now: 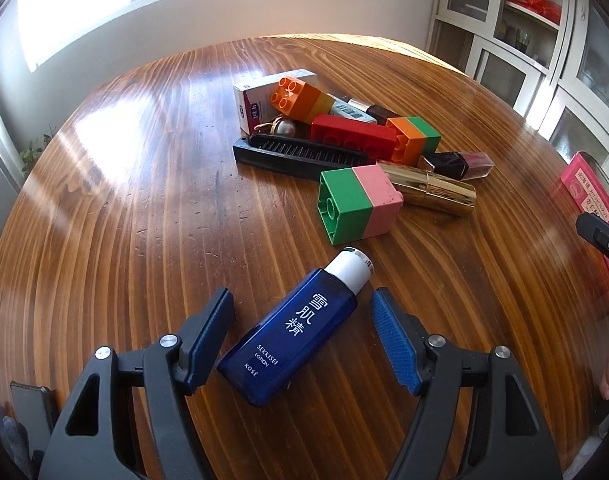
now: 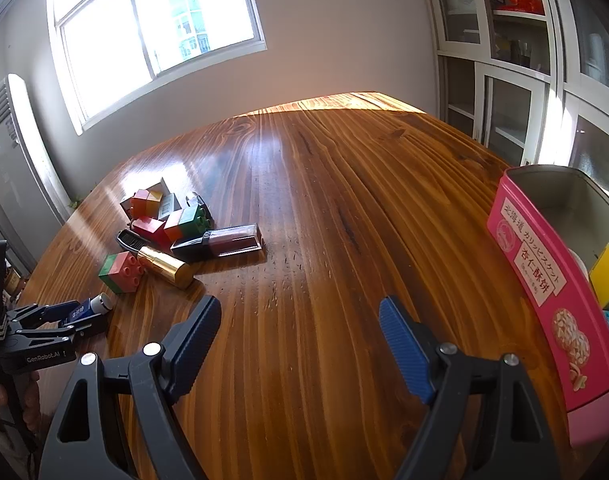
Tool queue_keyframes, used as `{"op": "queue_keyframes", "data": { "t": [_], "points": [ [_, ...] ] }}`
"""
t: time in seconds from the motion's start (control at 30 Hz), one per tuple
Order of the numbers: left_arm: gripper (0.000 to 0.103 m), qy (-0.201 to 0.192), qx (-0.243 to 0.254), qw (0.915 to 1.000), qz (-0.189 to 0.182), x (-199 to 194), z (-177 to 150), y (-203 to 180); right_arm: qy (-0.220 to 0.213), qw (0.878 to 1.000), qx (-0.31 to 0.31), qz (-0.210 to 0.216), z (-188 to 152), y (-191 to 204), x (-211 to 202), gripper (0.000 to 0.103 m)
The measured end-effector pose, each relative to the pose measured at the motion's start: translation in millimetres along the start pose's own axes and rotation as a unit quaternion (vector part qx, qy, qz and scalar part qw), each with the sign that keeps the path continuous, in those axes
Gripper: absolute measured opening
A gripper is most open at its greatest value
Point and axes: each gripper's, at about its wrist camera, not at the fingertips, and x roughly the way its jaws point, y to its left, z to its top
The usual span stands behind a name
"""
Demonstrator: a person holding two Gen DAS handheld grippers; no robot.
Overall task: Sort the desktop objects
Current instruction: 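Grasp the blue Sekkisei lotion bottle upright with the left gripper, then grasp the gold lipstick tube with the right gripper while left holds the lotion bottle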
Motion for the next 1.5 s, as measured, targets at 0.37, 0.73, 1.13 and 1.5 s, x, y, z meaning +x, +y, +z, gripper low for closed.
{"op": "queue_keyframes", "data": {
  "t": [0.37,0.73,1.13,1.5],
  "points": [
    [0.037,-0.022,-0.008,0.9997,-0.009,-6,0,-6,0.003,1.0,-0.025,0.006,2,17,4,0.085],
    [0.033,-0.077,-0.06,0.9952,-0.002,-30,-4,14,0.034,0.994,-0.076,0.066,12,60,30,0.085],
    [0.033,-0.074,-0.084,0.9937,-0.009,-20,-2,23,0.07,0.983,-0.145,0.088,29,99,80,0.064],
    [0.033,-0.07,-0.089,0.9935,-0.01,-21,-4,24,0.113,0.968,-0.182,0.133,17,119,95,0.051]
  ]
}}
